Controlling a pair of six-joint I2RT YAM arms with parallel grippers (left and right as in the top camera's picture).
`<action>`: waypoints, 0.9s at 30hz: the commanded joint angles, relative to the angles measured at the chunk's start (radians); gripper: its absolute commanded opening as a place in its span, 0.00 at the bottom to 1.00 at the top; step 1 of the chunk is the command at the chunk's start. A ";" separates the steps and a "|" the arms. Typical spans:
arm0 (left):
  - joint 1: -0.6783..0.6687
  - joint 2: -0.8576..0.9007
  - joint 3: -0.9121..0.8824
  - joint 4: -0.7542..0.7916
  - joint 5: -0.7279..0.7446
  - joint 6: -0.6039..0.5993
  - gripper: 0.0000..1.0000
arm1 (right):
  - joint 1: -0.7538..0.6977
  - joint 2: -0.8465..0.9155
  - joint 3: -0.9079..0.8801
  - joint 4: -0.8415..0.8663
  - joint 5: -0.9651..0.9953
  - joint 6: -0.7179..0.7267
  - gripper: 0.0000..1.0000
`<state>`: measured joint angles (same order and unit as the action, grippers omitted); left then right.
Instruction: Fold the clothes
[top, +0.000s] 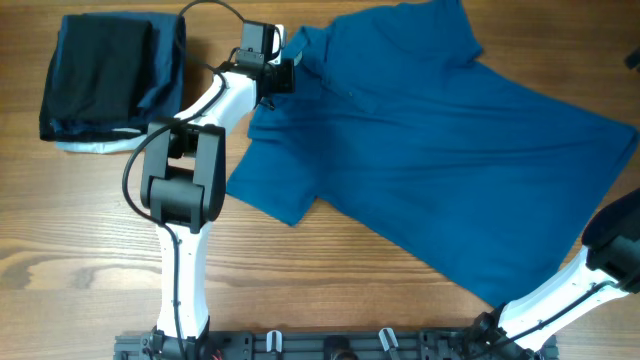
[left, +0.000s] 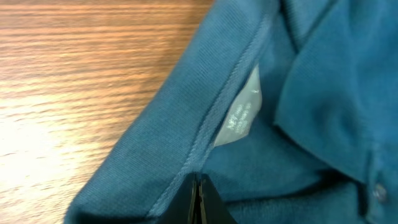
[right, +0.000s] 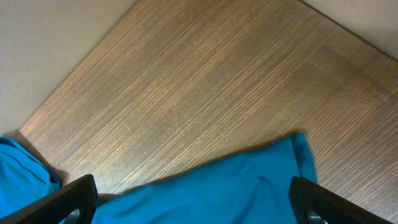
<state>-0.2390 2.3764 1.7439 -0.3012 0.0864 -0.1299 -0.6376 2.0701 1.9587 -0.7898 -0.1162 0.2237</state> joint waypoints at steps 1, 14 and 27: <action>0.006 0.054 -0.016 -0.105 -0.203 0.021 0.04 | 0.001 0.002 0.004 0.000 -0.019 0.015 1.00; 0.055 0.051 -0.016 -0.494 -0.332 -0.350 0.04 | 0.001 0.002 0.004 0.000 -0.019 0.015 1.00; 0.067 -0.114 -0.016 -0.600 -0.331 -0.477 0.04 | 0.002 0.002 0.004 0.000 -0.019 0.015 1.00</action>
<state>-0.1680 2.3062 1.7832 -0.9119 -0.2390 -0.5819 -0.6376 2.0701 1.9587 -0.7898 -0.1165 0.2237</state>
